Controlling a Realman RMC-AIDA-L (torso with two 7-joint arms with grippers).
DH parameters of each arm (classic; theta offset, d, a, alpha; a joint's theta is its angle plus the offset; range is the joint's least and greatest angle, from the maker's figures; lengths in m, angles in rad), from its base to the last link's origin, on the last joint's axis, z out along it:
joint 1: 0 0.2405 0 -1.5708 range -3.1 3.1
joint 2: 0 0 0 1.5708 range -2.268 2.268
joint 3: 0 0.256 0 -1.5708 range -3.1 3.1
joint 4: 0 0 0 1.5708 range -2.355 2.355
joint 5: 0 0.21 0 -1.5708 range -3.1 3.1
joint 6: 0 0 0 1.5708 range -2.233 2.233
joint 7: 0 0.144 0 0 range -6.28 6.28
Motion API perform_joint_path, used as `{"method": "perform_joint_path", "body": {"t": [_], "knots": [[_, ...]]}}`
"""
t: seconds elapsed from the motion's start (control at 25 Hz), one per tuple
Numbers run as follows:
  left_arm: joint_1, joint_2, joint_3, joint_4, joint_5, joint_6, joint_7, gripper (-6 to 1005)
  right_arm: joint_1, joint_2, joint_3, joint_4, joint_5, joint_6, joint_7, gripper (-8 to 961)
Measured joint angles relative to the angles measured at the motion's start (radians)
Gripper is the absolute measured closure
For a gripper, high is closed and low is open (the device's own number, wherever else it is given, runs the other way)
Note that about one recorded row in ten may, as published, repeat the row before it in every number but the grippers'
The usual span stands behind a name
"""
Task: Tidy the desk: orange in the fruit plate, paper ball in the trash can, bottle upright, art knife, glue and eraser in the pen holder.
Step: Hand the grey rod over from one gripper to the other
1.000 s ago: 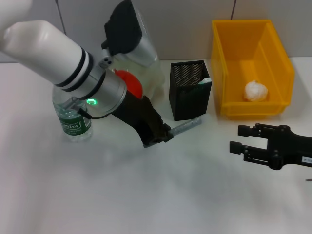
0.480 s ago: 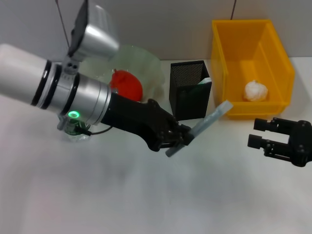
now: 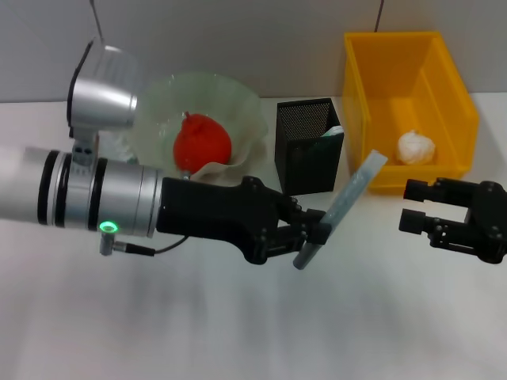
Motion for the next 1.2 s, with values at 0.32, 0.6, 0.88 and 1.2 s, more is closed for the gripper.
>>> {"method": "perform_joint_path", "body": {"t": [0.32, 0.6, 0.88, 1.2], "knots": [[0.014, -0.002, 0.0, -0.104, -0.084, -0.001, 0.123, 869, 0.068, 0.001, 0.03, 0.013, 0.001, -0.057, 0.029, 421], [0.039, -0.004, -0.001, -0.16, -0.162, -0.001, 0.215, 869, 0.116, 0.002, 0.032, 0.047, 0.003, -0.068, 0.034, 436], [0.057, -0.006, 0.009, -0.22, -0.243, 0.013, 0.31, 868, 0.151, 0.012, 0.033, 0.084, 0.003, -0.051, 0.042, 451], [0.062, -0.009, 0.012, -0.296, -0.302, 0.024, 0.402, 871, 0.187, 0.029, 0.021, 0.105, -0.001, -0.028, 0.049, 468]]}}
